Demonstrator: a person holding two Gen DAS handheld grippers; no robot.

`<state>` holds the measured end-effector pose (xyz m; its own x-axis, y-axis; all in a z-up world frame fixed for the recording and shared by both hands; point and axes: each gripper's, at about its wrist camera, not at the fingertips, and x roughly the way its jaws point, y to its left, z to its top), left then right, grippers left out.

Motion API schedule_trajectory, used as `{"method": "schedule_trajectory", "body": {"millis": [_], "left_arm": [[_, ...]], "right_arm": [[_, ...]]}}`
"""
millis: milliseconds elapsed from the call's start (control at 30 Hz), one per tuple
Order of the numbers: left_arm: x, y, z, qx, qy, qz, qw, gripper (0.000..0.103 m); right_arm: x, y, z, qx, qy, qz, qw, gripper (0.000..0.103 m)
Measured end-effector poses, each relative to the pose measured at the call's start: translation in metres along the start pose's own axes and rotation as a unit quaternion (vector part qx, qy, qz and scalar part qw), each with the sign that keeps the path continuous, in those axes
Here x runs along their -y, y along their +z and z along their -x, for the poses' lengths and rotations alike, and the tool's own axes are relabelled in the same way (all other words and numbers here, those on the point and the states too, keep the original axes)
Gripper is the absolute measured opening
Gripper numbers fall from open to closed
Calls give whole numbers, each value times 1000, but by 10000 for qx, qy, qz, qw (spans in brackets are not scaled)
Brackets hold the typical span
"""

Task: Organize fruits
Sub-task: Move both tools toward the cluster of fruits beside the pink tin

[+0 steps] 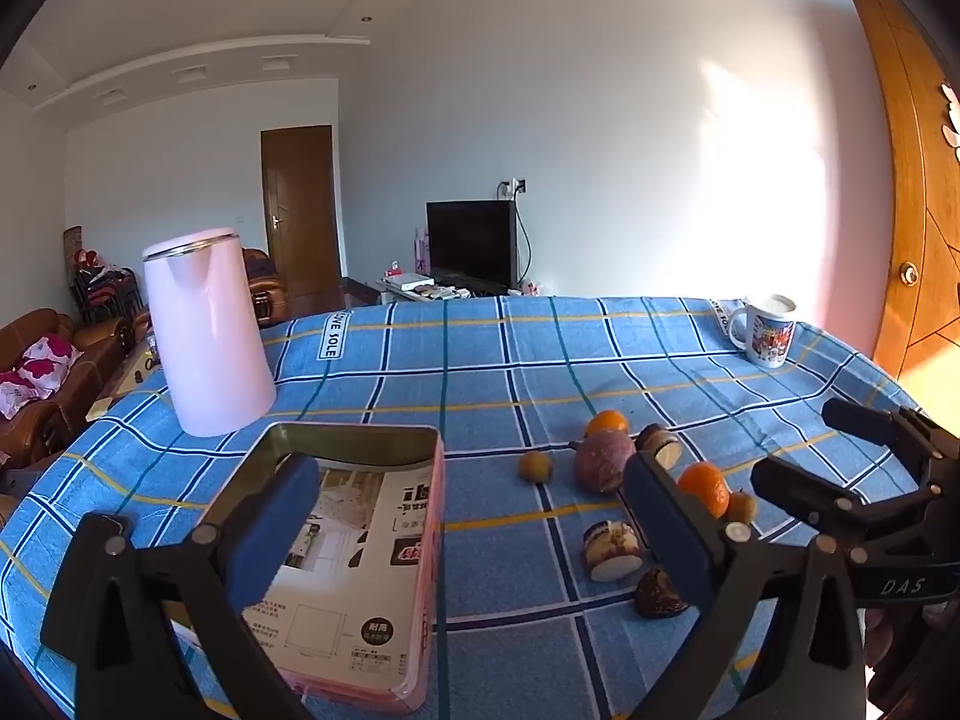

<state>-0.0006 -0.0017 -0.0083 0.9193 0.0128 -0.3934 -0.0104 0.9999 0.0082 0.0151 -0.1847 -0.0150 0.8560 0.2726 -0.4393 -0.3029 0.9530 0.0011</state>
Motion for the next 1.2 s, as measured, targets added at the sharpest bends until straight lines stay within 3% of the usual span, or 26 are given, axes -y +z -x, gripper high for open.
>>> {"method": "schedule_trajectory", "body": {"millis": [1200], "left_arm": [[-6, -1, 0, -36, 11, 87, 10000, 103]], "right_arm": [[-3, -3, -1, -62, 66, -9, 10000, 102]]}}
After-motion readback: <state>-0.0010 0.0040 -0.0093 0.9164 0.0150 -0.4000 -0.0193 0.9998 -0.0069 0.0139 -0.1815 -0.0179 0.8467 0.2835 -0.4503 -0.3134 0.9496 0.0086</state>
